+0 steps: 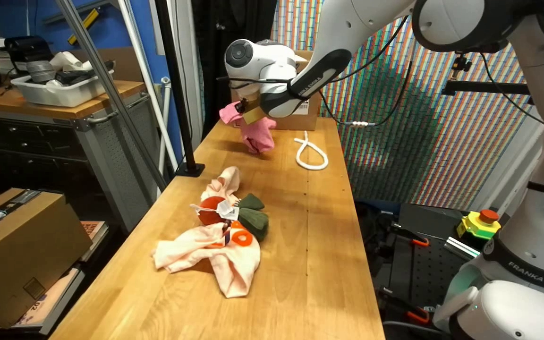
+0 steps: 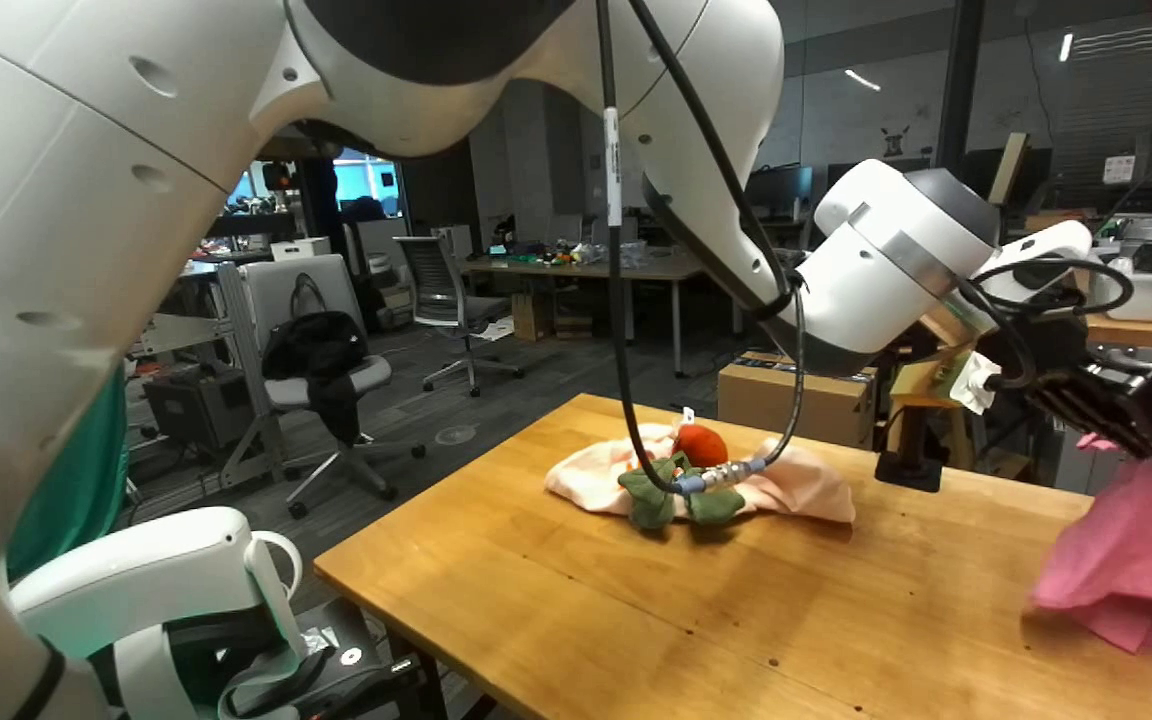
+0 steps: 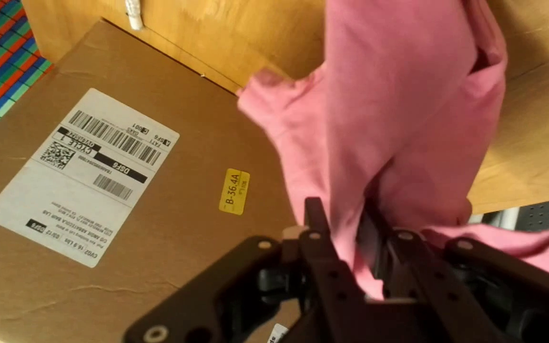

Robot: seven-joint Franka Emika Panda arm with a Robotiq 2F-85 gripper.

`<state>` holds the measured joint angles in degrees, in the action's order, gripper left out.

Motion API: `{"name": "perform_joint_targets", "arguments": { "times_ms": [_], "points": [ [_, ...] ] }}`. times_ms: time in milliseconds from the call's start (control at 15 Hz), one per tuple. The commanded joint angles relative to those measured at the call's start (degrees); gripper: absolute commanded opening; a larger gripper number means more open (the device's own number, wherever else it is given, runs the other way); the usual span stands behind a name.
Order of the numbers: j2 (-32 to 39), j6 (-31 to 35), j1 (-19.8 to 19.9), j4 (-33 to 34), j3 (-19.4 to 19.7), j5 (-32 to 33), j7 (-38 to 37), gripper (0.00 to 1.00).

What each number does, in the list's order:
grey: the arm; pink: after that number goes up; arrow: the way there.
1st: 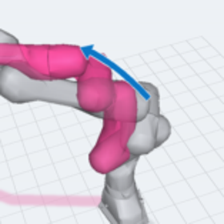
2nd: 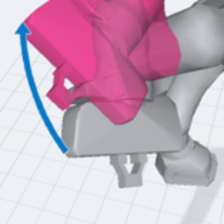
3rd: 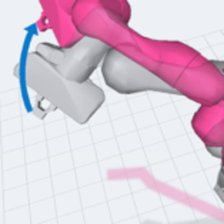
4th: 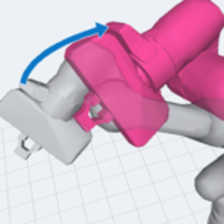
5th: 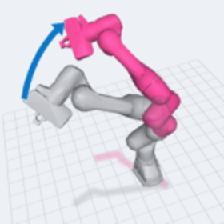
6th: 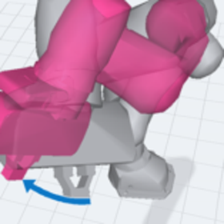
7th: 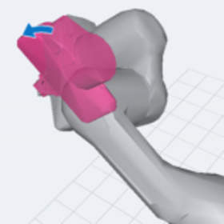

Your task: Separate the objects on the table.

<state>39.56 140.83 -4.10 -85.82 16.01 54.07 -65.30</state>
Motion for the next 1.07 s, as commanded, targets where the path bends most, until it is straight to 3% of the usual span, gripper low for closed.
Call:
{"name": "perform_joint_targets", "arguments": {
  "times_ms": [0,200,400,1000],
  "points": [
    [0.13,-0.69,1.84,1.62,-2.7,-2.0,4.76,0.56],
    [-1.48,-0.73,1.36,-0.61,-3.44,-2.62,6.83,0.78],
    [-4.89,-0.86,1.67,-4.48,-6.16,-5.72,13.84,0.99],
    [-17.81,-9.32,2.19,-14.88,-14.6,-33.78,48.39,1.0]
  ]
}}
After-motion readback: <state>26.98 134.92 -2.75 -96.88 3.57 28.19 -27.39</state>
